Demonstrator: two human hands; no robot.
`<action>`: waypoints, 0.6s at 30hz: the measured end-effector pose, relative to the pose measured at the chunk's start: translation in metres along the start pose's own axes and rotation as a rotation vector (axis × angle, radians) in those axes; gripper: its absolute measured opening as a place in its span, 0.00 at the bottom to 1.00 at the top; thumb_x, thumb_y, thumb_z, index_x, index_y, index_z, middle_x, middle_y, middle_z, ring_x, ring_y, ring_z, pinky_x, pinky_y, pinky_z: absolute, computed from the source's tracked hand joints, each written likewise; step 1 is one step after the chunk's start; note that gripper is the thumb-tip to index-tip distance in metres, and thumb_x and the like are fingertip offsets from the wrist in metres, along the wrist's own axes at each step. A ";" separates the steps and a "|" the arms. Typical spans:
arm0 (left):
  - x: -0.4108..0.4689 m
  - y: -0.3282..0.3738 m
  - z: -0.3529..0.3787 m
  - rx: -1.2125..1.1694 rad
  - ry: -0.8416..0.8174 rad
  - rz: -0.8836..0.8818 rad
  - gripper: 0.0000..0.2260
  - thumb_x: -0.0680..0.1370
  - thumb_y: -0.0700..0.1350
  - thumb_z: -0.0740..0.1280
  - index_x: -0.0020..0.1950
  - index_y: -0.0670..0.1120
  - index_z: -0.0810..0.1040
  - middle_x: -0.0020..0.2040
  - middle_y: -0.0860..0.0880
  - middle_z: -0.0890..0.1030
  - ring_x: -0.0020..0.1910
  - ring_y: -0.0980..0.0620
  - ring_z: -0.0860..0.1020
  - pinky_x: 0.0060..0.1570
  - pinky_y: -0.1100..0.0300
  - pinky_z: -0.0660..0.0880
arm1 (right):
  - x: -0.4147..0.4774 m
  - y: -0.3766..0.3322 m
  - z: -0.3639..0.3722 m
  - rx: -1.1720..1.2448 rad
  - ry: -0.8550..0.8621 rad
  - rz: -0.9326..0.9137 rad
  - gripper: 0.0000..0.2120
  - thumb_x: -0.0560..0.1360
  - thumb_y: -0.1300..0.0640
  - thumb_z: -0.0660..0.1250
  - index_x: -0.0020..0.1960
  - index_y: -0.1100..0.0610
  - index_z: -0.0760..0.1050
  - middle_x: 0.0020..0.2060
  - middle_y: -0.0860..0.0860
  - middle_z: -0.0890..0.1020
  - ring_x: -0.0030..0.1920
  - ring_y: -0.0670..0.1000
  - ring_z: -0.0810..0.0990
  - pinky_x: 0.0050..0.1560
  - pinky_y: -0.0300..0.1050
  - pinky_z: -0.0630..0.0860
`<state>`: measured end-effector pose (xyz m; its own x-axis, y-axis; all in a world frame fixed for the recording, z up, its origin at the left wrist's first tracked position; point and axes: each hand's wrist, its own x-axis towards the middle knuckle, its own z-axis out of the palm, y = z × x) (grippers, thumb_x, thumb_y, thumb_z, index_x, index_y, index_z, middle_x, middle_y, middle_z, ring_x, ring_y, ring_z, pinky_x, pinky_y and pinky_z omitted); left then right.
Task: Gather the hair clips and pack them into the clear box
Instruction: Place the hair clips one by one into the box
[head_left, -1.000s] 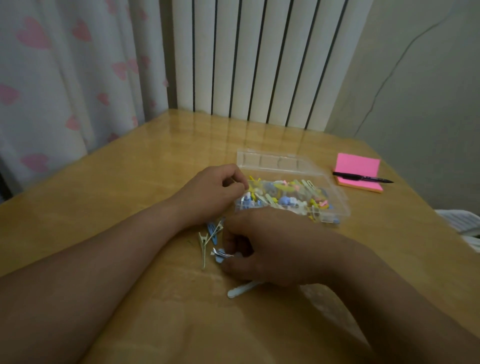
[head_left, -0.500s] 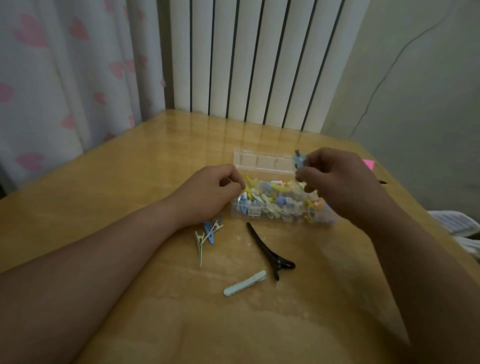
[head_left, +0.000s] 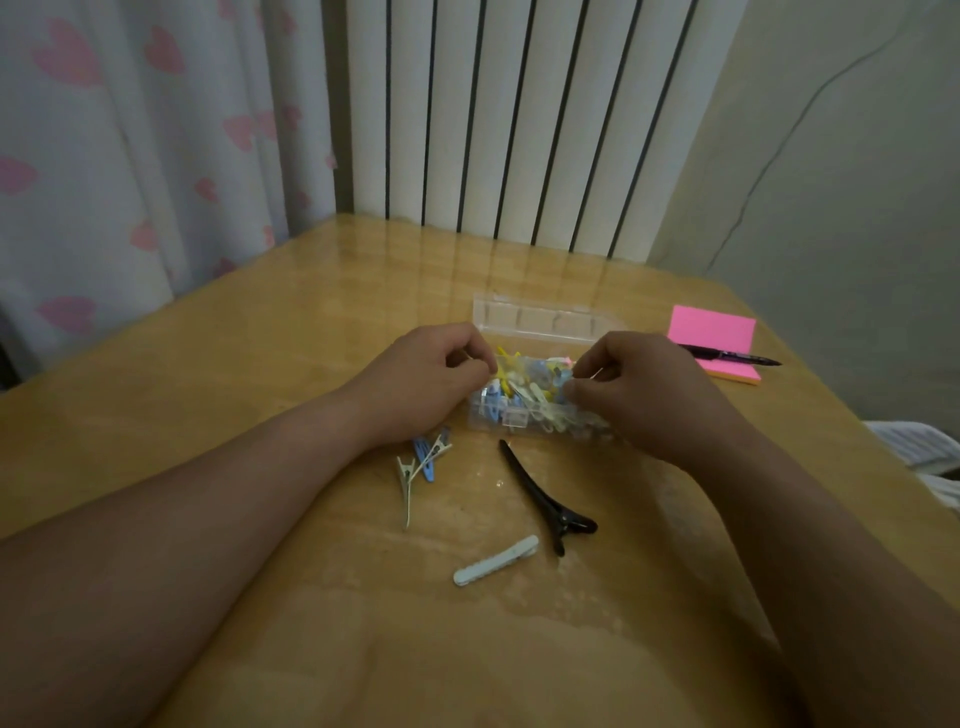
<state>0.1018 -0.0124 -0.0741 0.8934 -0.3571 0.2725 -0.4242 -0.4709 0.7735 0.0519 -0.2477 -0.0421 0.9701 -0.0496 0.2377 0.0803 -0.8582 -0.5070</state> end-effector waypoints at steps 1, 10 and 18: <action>0.000 0.000 0.000 -0.003 -0.001 -0.001 0.06 0.82 0.45 0.66 0.52 0.49 0.84 0.36 0.54 0.77 0.27 0.60 0.70 0.29 0.68 0.66 | 0.000 0.000 0.001 0.000 -0.002 0.002 0.08 0.76 0.47 0.76 0.49 0.48 0.81 0.45 0.46 0.83 0.42 0.47 0.83 0.44 0.52 0.85; 0.001 -0.002 0.000 0.001 -0.001 0.005 0.06 0.82 0.45 0.66 0.52 0.50 0.84 0.37 0.55 0.77 0.29 0.61 0.71 0.30 0.68 0.66 | -0.002 -0.004 0.004 -0.049 -0.003 -0.036 0.07 0.80 0.47 0.71 0.51 0.49 0.84 0.44 0.44 0.84 0.44 0.46 0.82 0.49 0.57 0.84; 0.000 0.003 -0.004 -0.009 -0.010 -0.020 0.08 0.84 0.48 0.66 0.52 0.50 0.86 0.48 0.45 0.85 0.41 0.50 0.79 0.43 0.59 0.74 | -0.007 -0.012 0.003 -0.070 0.025 -0.077 0.10 0.81 0.43 0.68 0.50 0.47 0.83 0.42 0.44 0.83 0.42 0.46 0.82 0.46 0.57 0.84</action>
<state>0.1009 -0.0105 -0.0695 0.9003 -0.3557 0.2508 -0.4045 -0.4712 0.7838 0.0447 -0.2355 -0.0404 0.9555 0.0056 0.2951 0.1373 -0.8935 -0.4275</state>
